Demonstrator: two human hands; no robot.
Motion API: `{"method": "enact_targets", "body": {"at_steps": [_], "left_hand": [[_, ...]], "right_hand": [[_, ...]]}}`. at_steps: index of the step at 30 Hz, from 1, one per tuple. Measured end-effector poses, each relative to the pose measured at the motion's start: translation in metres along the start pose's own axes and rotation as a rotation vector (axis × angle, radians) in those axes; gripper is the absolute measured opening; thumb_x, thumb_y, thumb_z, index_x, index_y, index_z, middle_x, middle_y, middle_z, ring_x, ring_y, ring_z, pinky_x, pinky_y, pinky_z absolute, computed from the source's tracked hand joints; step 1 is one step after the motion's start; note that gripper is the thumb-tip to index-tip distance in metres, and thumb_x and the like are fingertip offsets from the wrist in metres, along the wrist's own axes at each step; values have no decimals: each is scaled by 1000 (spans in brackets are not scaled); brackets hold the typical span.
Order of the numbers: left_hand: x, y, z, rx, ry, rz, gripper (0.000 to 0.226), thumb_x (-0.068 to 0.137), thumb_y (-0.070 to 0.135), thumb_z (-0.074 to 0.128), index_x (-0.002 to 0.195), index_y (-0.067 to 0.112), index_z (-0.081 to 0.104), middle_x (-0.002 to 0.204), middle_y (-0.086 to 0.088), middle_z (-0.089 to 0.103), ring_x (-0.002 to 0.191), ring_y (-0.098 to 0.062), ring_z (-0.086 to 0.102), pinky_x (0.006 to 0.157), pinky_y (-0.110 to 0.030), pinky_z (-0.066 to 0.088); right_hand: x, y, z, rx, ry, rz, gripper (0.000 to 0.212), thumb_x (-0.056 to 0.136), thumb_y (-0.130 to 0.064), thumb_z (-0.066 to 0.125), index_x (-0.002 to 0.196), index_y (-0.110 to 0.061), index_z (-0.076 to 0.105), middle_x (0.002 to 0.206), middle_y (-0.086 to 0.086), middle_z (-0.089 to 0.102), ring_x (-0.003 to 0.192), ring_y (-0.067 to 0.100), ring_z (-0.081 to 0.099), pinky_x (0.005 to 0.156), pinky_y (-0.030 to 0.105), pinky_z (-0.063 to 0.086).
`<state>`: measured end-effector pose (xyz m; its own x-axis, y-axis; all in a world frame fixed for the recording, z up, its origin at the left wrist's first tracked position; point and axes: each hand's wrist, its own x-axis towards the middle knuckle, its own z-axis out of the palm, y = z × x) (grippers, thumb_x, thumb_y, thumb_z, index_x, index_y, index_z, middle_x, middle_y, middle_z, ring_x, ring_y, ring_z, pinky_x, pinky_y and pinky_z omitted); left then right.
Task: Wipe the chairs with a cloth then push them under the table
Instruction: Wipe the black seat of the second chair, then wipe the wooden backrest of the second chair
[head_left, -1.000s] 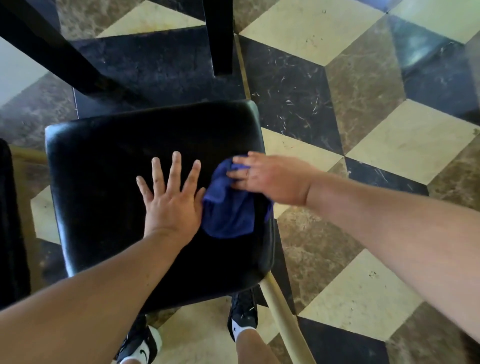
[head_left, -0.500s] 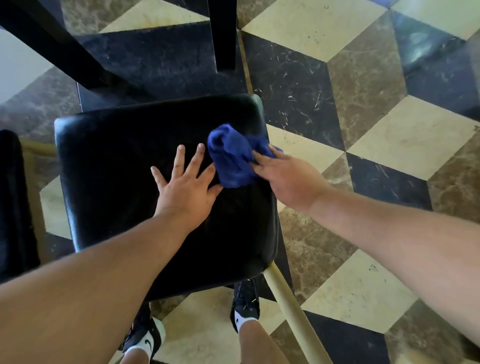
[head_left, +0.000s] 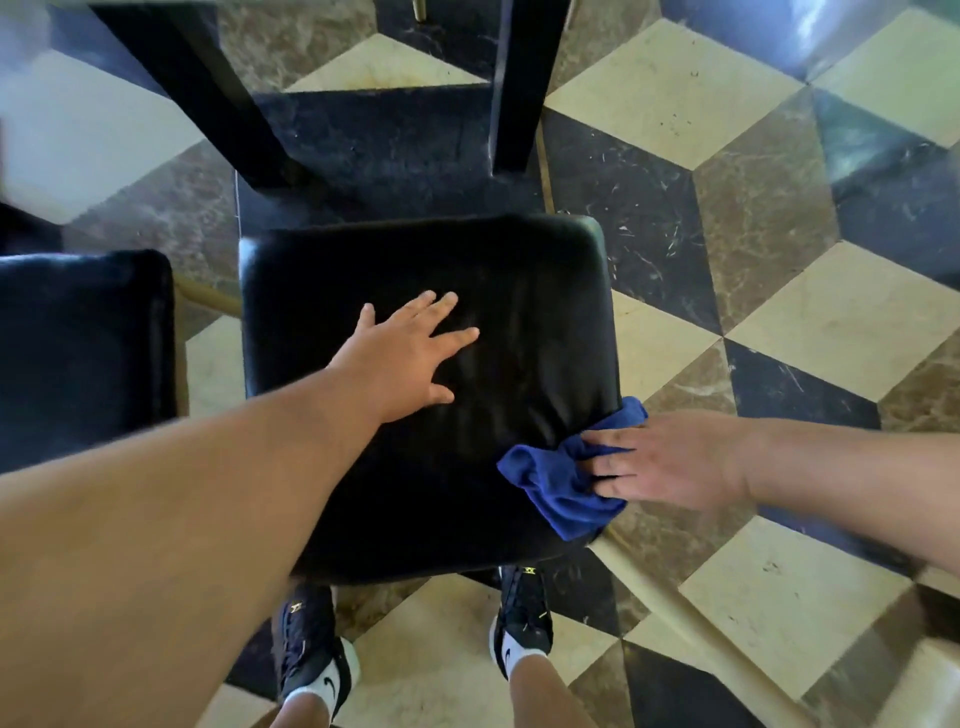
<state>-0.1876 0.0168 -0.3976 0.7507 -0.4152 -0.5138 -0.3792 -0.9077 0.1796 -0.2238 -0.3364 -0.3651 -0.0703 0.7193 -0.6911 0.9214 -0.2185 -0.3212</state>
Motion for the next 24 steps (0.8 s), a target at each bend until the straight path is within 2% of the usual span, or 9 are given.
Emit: {"method": "enact_targets", "body": {"at_steps": [4,7,8,10,12,15,20,22,24], "left_hand": [[-34,-79,-14,-54,-3,-260,98,86,65,70,159,53,5,172,5,-13,159,-23,-5,119,-67,26],[-55,-117,-20,-57,-62,-288,101,86,63,72,160,51,6,173,3,-10,159,-25,1,121,-56,31],[-61,-125,-21,-70,-65,-285,100,86,61,73,161,50,7,173,4,-8,159,-26,4,121,-53,31],[-71,-137,-21,-104,-54,-287,98,87,57,74,161,48,12,174,6,-3,158,-26,12,120,-49,33],[-79,-145,-20,-136,-41,-288,92,90,52,74,162,46,17,173,9,1,155,-26,24,117,-48,37],[-85,-151,-13,-226,17,-288,81,94,40,72,161,40,27,173,13,7,150,-25,36,114,-48,42],[-96,-144,5,-289,97,-282,74,94,42,71,158,35,36,171,9,17,149,-26,34,112,-51,43],[-106,-139,13,-295,128,-288,73,91,43,74,155,31,40,168,6,24,142,-28,41,107,-50,48],[-118,-131,23,-343,179,-340,65,89,40,76,144,23,48,157,4,36,127,-30,55,94,-49,54]], "right_hand": [[24,4,-29,-39,-20,26,69,99,-6,36,163,-26,18,173,-7,13,159,20,-4,94,41,52],[57,12,-54,-92,253,173,70,91,-9,35,161,-19,31,169,-2,28,157,22,17,78,33,55],[71,16,-66,-35,336,280,66,95,-8,35,160,-17,34,168,0,31,156,20,19,83,33,57],[106,28,-98,124,450,489,62,101,-11,28,162,-19,27,171,-4,23,157,15,10,101,39,52],[144,39,-137,262,560,653,58,104,-19,28,161,-23,30,170,-8,25,157,16,15,103,44,49],[194,45,-186,365,674,775,50,107,-24,36,157,-22,38,164,-6,37,156,20,22,101,46,49],[253,19,-229,354,683,807,46,110,-21,36,155,-19,43,161,-5,42,156,20,23,100,43,51],[269,-3,-234,318,629,764,50,107,-20,33,156,-16,40,163,0,40,155,25,24,112,46,42],[279,-30,-228,301,581,673,55,104,-23,36,159,-16,35,166,4,35,156,29,21,122,50,26]]}}
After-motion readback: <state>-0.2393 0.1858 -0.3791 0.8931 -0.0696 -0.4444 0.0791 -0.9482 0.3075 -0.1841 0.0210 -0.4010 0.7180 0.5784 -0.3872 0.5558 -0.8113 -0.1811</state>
